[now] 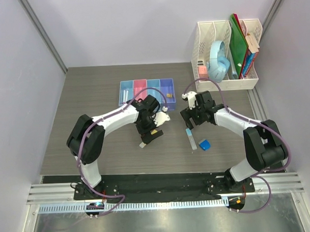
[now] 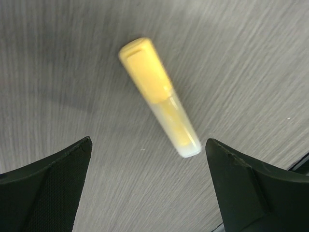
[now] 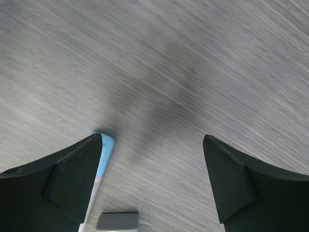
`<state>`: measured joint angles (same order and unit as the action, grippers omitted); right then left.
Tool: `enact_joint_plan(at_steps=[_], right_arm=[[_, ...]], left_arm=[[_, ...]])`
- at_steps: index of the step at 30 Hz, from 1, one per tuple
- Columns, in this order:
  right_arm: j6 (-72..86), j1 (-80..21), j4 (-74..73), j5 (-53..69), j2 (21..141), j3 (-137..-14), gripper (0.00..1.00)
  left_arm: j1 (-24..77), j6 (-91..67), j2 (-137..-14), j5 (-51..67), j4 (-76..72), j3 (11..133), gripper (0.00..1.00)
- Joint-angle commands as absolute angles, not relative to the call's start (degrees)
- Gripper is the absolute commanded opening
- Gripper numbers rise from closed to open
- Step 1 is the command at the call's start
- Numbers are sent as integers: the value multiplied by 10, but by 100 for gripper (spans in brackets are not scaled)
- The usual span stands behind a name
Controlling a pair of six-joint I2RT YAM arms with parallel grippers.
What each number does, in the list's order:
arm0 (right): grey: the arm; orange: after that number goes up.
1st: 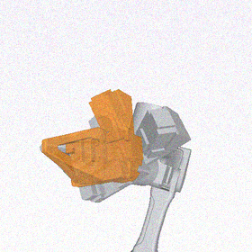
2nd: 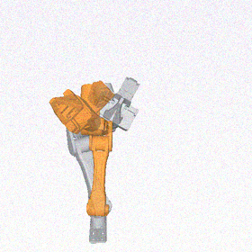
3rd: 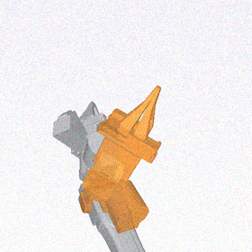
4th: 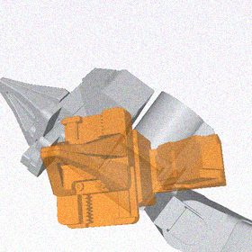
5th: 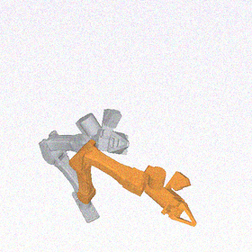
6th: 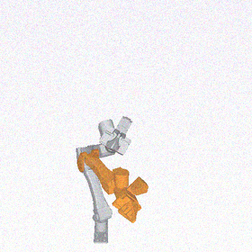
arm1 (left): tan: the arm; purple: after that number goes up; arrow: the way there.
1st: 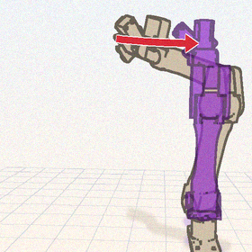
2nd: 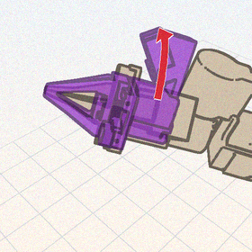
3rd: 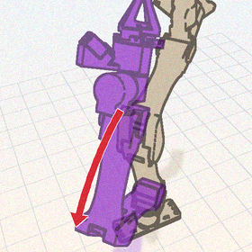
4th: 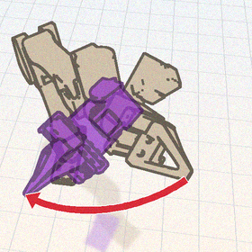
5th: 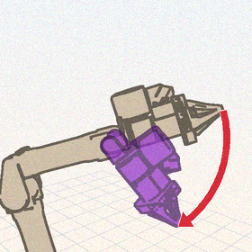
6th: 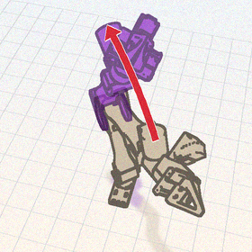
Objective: Sort the stationery into containers
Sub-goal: Pick up the stationery from the center of the board.
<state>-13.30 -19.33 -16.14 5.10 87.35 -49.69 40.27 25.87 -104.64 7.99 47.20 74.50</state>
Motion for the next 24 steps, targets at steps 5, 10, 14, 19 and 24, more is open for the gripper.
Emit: enact_joint_plan(at_steps=[5,10,14,19,24], right_arm=[[-143,-229,-178,67,876,-506,89],[-153,-232,-207,80,904,-514,88],[-162,-231,-220,88,925,-517,85],[-169,-232,-224,89,940,-516,78],[-172,-232,-236,87,942,-520,65]], left_arm=[[437,220,-1038,99,468,739,100],[444,216,-1043,98,473,733,100],[445,215,-1055,101,476,733,100],[450,212,-1080,101,469,733,100],[452,208,-1104,103,468,736,100]])
